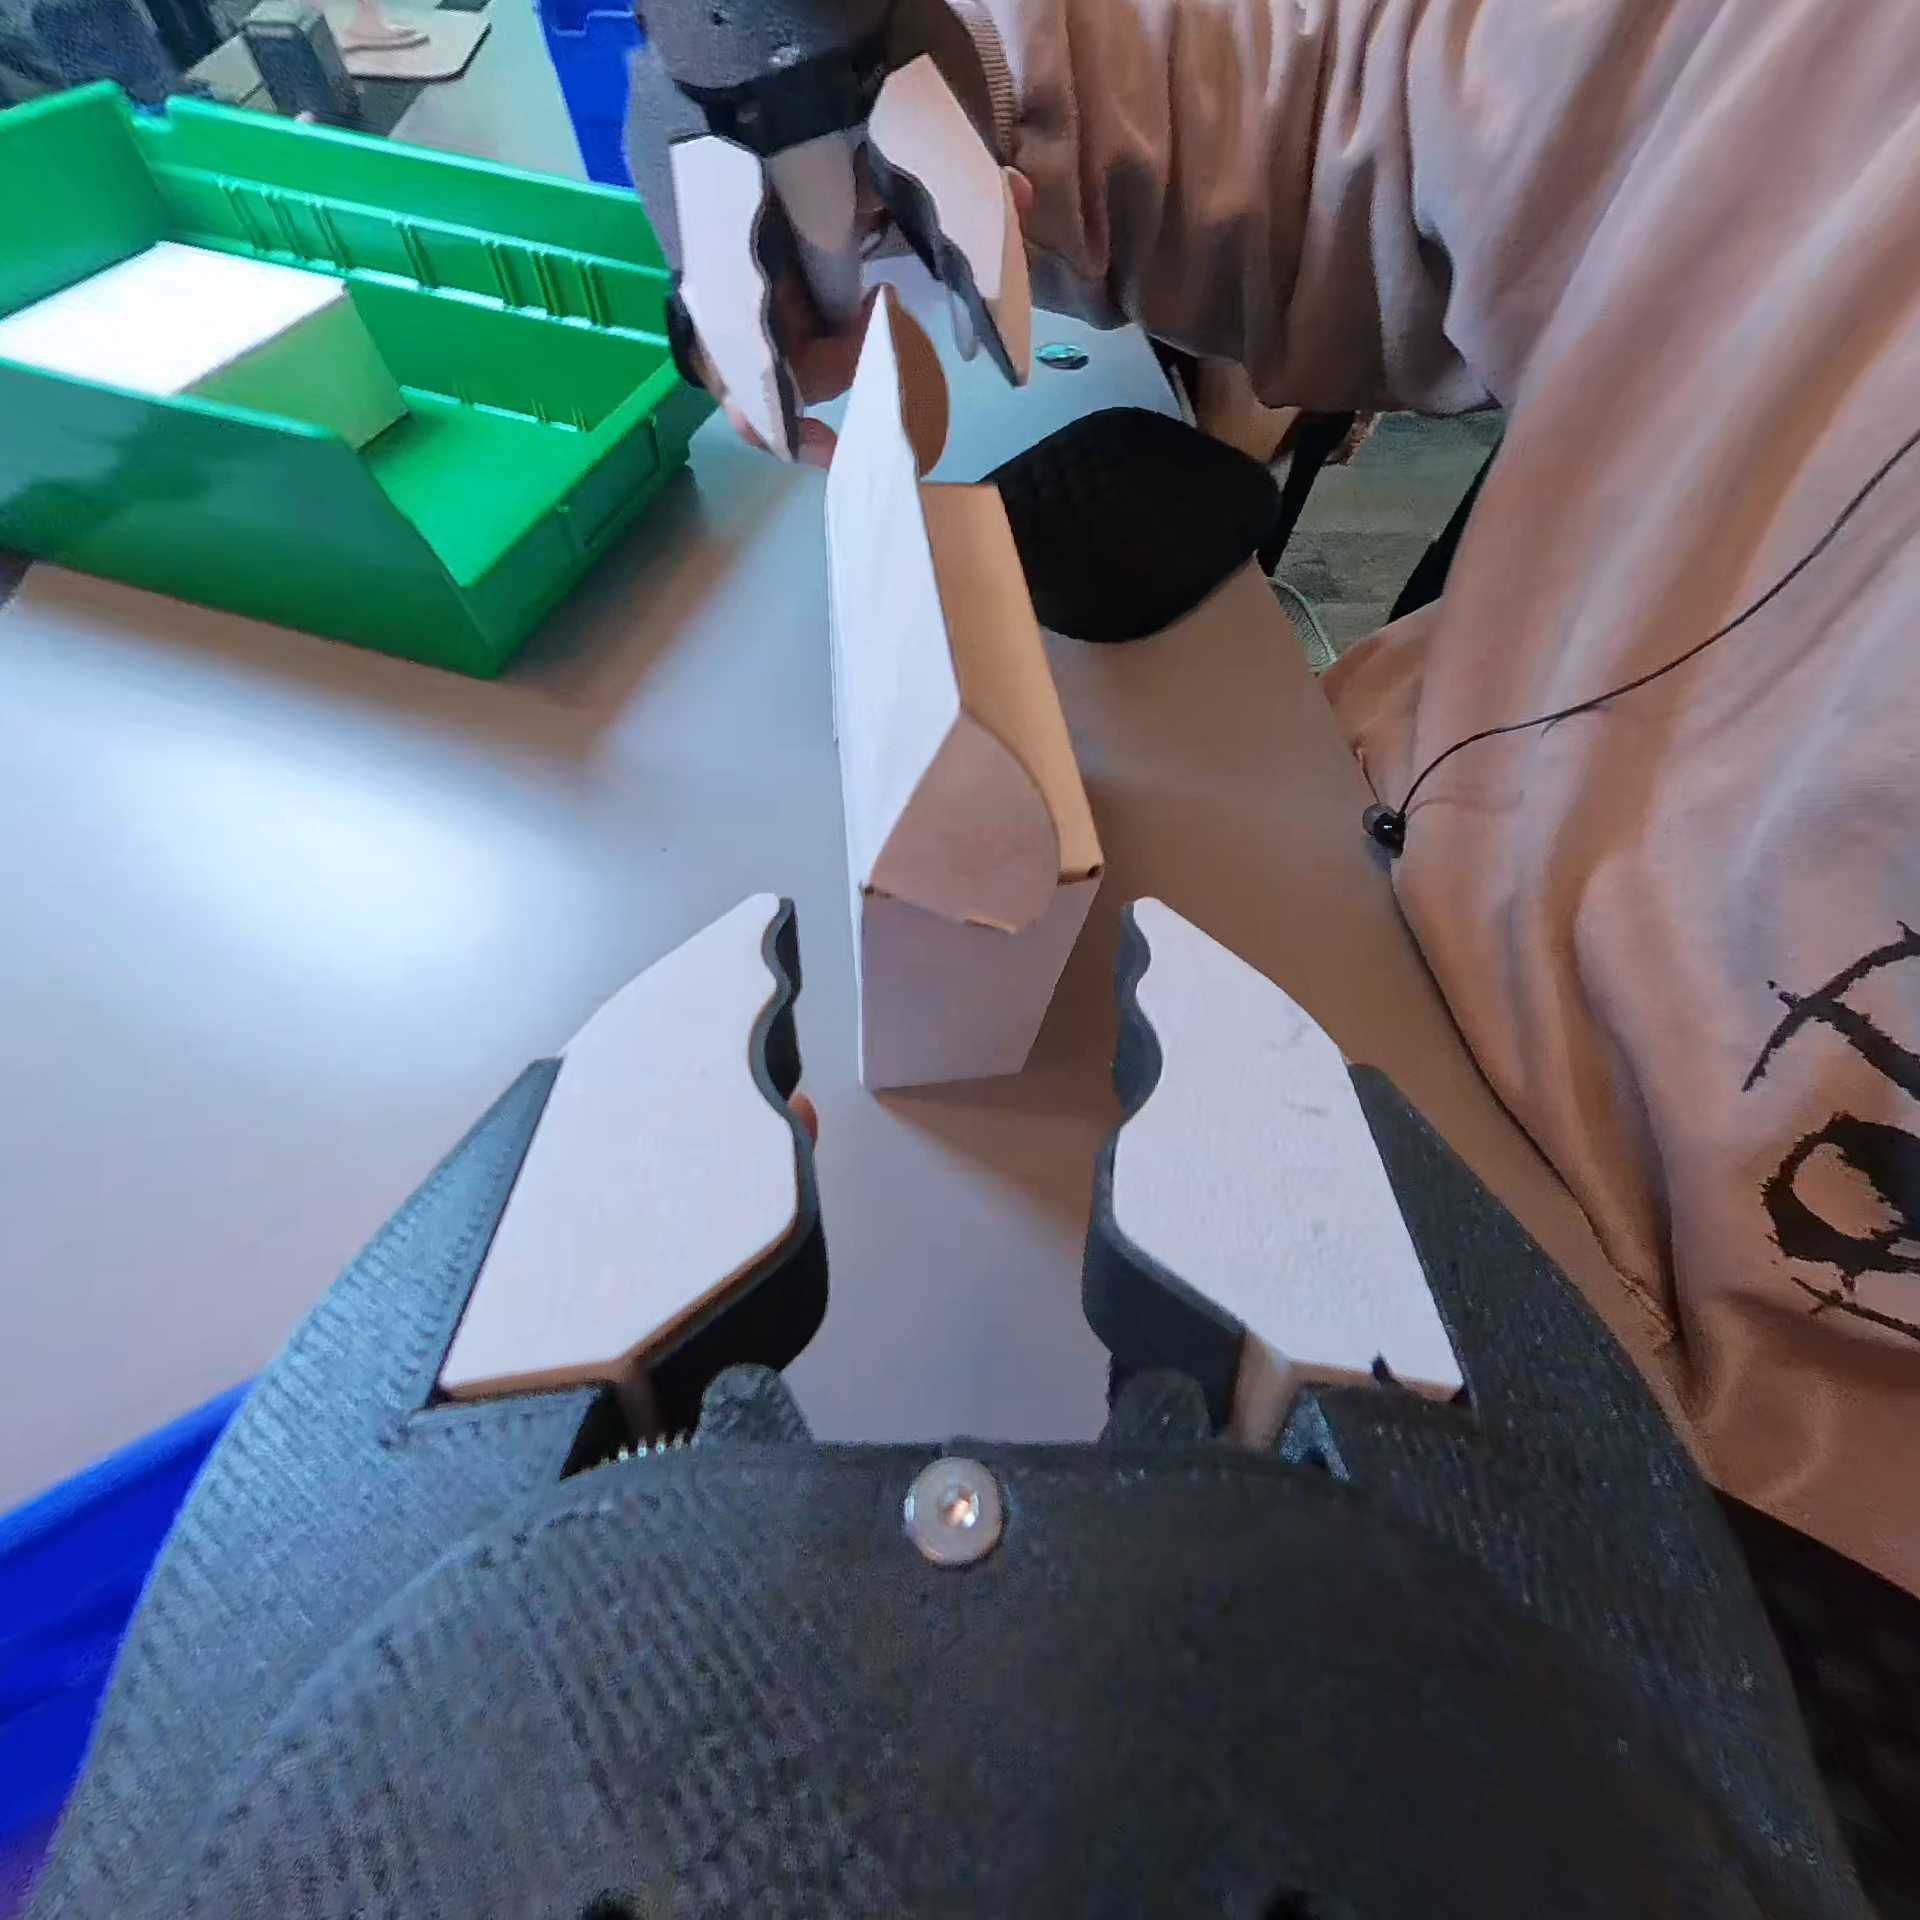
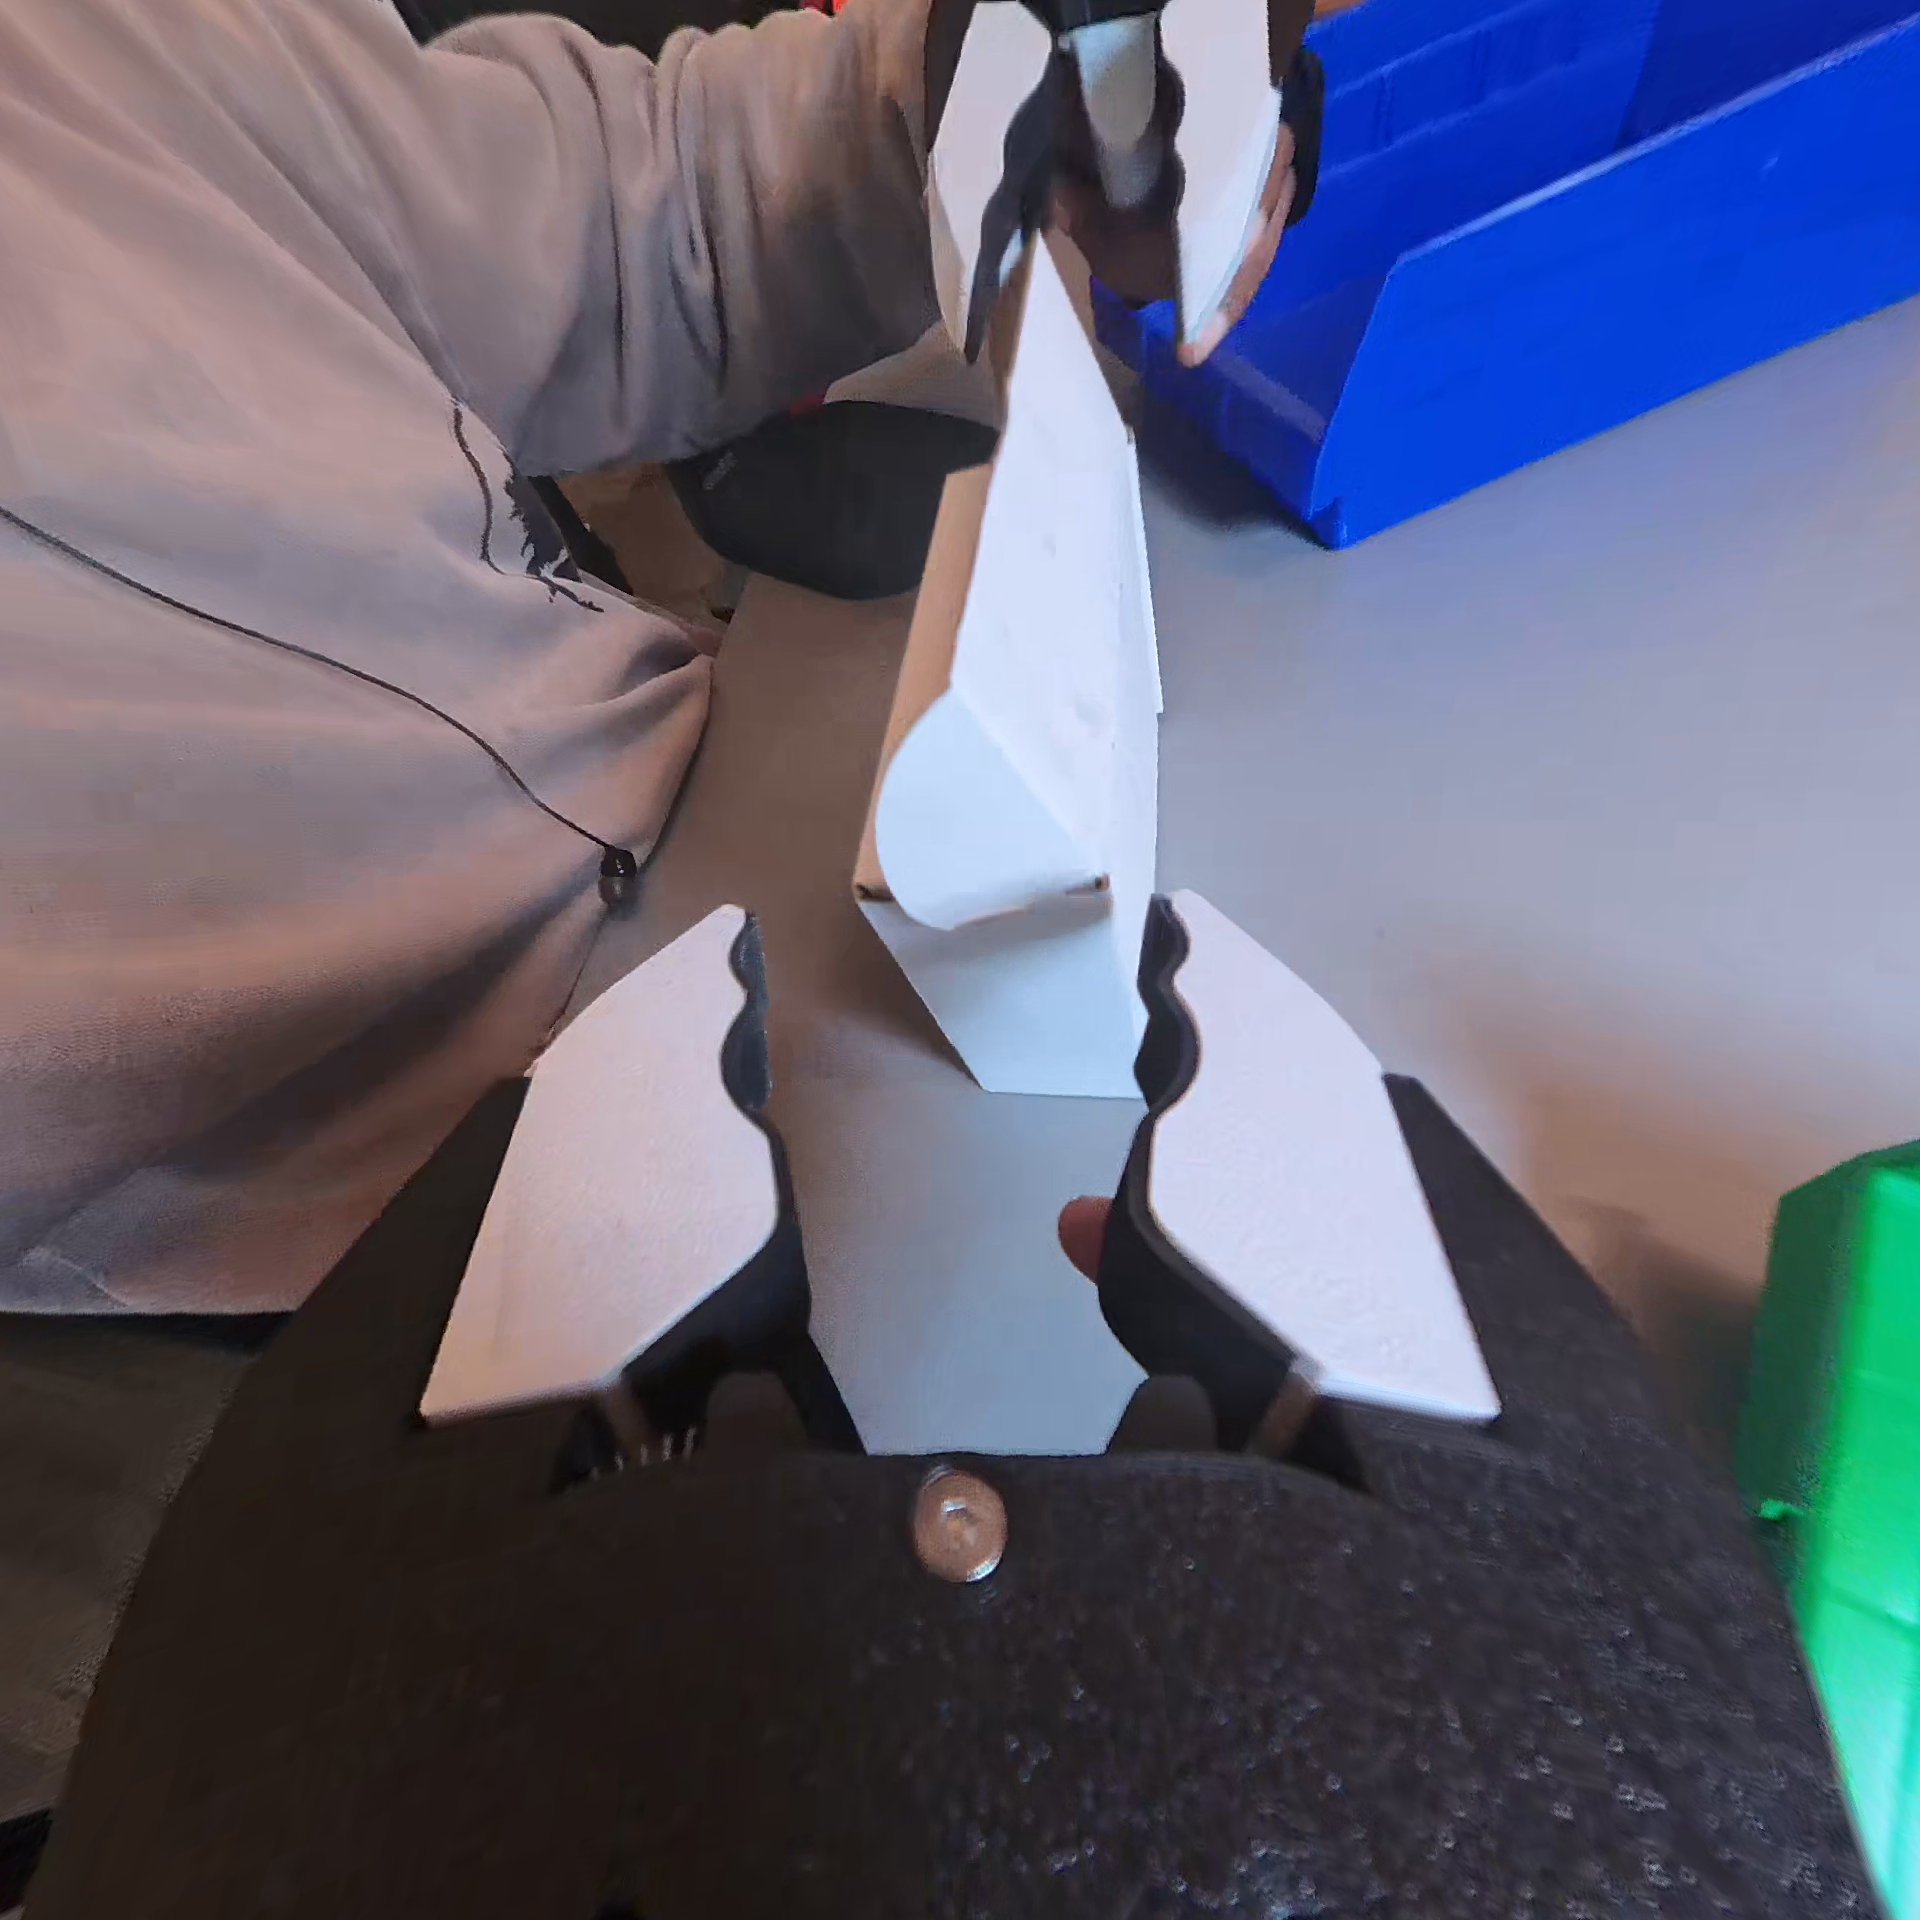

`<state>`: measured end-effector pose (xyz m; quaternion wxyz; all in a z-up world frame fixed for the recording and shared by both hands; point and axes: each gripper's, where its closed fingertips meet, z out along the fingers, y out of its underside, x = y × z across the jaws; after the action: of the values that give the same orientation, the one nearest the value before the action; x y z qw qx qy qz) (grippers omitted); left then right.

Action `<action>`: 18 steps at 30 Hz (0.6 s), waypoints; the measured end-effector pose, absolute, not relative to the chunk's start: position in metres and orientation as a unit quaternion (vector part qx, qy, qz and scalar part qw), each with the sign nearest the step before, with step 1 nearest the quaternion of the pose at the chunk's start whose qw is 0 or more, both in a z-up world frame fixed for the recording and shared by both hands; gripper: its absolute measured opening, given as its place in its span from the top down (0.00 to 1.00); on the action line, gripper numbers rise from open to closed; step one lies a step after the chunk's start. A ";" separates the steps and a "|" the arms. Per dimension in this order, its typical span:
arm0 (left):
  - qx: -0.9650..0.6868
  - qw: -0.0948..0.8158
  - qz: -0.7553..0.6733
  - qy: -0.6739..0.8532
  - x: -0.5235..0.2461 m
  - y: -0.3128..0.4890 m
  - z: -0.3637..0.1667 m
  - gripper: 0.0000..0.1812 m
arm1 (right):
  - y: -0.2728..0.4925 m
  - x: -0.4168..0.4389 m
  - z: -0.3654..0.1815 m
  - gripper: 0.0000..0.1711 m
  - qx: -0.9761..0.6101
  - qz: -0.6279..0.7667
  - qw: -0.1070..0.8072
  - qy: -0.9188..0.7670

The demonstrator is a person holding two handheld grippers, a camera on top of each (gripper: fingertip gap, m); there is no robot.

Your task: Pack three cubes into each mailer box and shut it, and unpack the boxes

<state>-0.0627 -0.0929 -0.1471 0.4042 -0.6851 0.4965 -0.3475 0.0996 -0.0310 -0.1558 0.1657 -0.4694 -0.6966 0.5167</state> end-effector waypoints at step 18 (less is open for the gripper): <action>-0.657 0.344 -0.322 0.588 -0.029 -0.090 -0.142 0.73 | -0.035 0.084 -0.146 0.79 -0.458 0.494 0.159 -0.721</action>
<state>-0.0289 -0.0898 -0.1423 0.3437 -0.6572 0.5885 -0.3218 0.0835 -0.0354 -0.1461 0.1586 -0.4584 -0.7212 0.4945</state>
